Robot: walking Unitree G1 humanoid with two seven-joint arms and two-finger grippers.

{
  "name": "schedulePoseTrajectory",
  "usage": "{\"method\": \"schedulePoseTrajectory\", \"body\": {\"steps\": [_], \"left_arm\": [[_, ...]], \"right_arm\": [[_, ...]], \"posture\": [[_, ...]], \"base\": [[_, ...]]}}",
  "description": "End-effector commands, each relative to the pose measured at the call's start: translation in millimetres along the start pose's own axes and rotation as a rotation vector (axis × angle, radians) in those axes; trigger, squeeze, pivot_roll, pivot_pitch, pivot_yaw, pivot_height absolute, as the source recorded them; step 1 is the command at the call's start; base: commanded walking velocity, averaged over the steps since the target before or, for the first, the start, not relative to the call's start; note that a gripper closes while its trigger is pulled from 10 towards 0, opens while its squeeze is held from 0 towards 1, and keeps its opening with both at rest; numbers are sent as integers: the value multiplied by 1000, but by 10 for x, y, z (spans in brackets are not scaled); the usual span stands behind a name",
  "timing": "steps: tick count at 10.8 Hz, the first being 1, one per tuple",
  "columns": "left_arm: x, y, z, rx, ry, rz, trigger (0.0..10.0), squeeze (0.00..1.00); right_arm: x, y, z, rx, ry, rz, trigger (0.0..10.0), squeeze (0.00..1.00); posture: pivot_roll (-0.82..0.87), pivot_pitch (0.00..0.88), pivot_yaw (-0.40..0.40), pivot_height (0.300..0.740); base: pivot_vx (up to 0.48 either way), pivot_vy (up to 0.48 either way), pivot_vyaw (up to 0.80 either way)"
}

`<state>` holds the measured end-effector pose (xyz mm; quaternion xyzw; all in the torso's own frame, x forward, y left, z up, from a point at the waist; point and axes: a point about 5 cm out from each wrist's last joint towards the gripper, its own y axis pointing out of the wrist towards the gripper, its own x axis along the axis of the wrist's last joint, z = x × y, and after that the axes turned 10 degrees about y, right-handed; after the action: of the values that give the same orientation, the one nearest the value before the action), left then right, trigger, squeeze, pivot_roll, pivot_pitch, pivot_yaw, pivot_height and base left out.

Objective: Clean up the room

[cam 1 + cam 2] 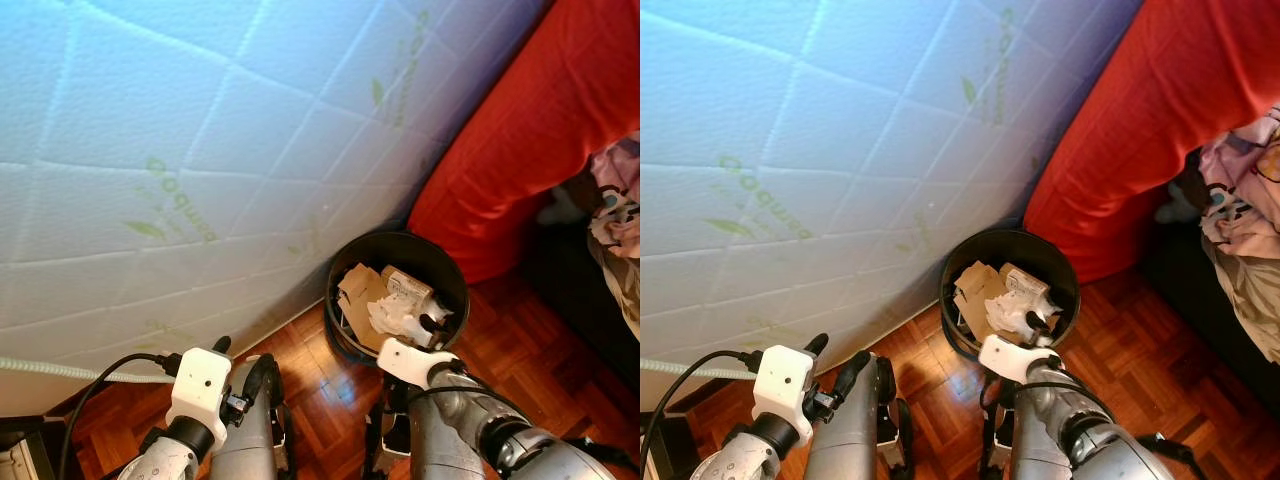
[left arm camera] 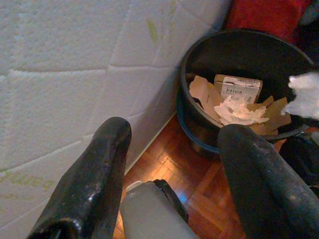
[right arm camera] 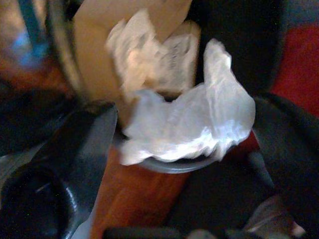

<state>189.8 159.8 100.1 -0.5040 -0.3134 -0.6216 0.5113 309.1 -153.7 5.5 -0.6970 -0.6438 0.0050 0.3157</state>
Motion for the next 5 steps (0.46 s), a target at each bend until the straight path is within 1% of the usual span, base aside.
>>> {"method": "schedulePoseTrajectory", "body": {"steps": [1, 2, 3, 4, 5], "left_arm": [[-47, -57, -25, -5, 3, 32, 10000, 0], [-48, -58, -23, -5, 3, 32, 10000, 0], [-50, -60, -23, -5, 3, 33, 10000, 0], [-49, -57, -24, -5, 3, 33, 10000, 0], [-47, -58, -26, -5, 3, 33, 10000, 0]], "right_arm": [[91, 6, -21, -57, -18, -65, 10000, 0], [131, 23, -82, -90, -27, -80, 10000, 0], [121, 26, -81, -82, -17, -59, 10000, 0], [40, -1, 55, 34, -4, 8, 10000, 0], [-66, -55, 221, 151, 33, 79, 10000, 0]], "posture": [[284, 403, 5, 610], [283, 402, 5, 610], [283, 402, 5, 610], [284, 402, 5, 610], [285, 404, 4, 610]], "base": [[0, 0, 0], [0, 0, 0], [0, 0, 0], [0, 0, 0], [0, 0, 0]]}}
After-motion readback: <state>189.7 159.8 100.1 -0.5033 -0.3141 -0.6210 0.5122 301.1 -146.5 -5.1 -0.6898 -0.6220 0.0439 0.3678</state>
